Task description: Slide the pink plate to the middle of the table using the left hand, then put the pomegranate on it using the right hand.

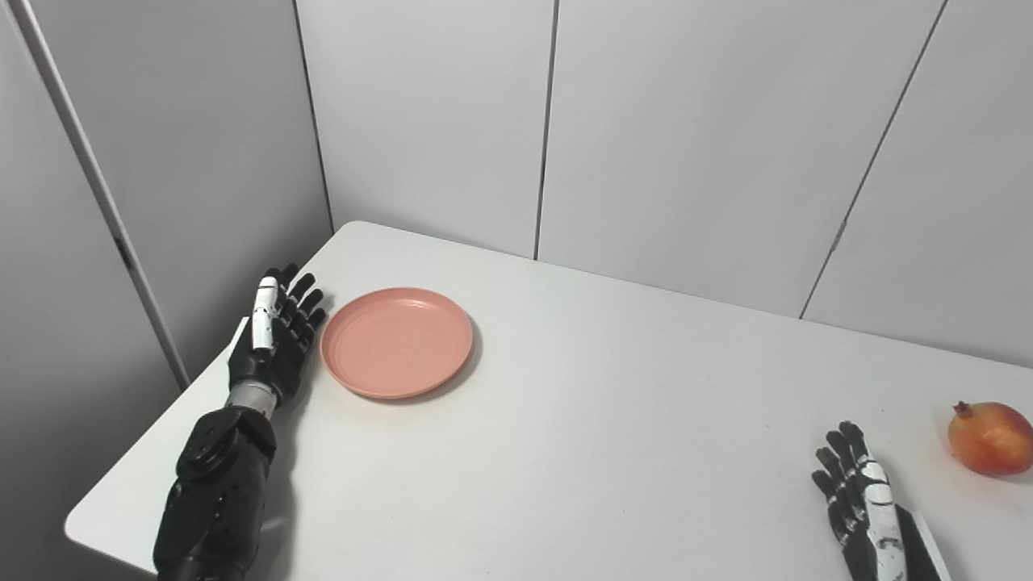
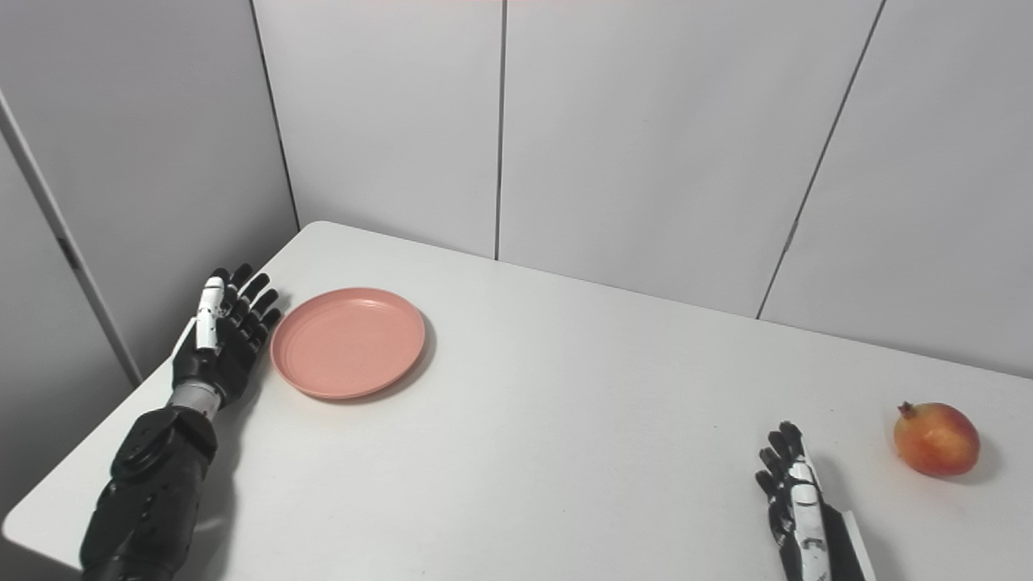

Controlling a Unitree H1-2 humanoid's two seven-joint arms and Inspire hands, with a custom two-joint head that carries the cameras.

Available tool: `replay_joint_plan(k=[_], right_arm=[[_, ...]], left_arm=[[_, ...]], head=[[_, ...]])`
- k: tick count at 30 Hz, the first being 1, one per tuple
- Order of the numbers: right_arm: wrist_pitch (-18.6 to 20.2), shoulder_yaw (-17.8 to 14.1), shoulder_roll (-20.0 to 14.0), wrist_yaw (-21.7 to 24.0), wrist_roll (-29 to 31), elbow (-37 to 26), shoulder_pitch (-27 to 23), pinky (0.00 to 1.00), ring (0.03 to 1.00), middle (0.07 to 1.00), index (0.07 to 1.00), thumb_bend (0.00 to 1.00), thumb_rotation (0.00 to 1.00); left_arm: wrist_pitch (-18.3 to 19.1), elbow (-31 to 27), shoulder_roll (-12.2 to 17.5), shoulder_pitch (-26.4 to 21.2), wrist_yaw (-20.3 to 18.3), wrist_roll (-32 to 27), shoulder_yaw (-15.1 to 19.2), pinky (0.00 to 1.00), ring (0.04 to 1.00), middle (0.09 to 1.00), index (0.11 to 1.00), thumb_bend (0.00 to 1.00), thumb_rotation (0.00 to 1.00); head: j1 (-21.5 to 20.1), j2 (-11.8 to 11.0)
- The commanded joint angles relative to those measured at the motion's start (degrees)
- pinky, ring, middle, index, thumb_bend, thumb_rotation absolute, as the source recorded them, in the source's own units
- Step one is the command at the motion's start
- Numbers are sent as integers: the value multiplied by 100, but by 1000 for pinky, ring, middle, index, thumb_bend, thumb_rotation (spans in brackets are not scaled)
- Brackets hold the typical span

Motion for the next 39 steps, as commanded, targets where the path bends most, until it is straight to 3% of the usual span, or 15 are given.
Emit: replay_joint_plan(k=[1, 4, 10, 21, 39], right_arm=[[-16, -25, -3, 20, 42, 28, 27, 1000, 1000, 1000, 1000, 306, 1000], [-20, -24, -8, 28, 46, 30, 30, 1000, 1000, 1000, 1000, 308, 1000], [-23, -12, -4, 38, 44, 11, 35, 1000, 1000, 1000, 1000, 311, 1000], [-112, -14, 33, 57, 84, 77, 22, 1000, 1000, 1000, 1000, 308, 1000], [-122, 34, 65, 19, -31, 60, 19, 1000, 1000, 1000, 1000, 341, 1000]], left_arm=[[-115, 28, 101, -149, -45, 41, -42, 966, 959, 962, 951, 380, 1000], [-67, 25, 89, -155, -126, 13, -104, 972, 963, 968, 959, 380, 1000], [105, -89, -63, -190, 124, 51, -141, 951, 934, 939, 933, 390, 1000], [342, -341, -241, -119, 248, 28, -310, 923, 924, 926, 919, 385, 1000], [457, -531, -494, -136, 189, 78, -558, 941, 928, 931, 927, 392, 1000]], head=[[-2, 10], [-4, 26], [-33, 43], [-93, 82], [-270, 171]])
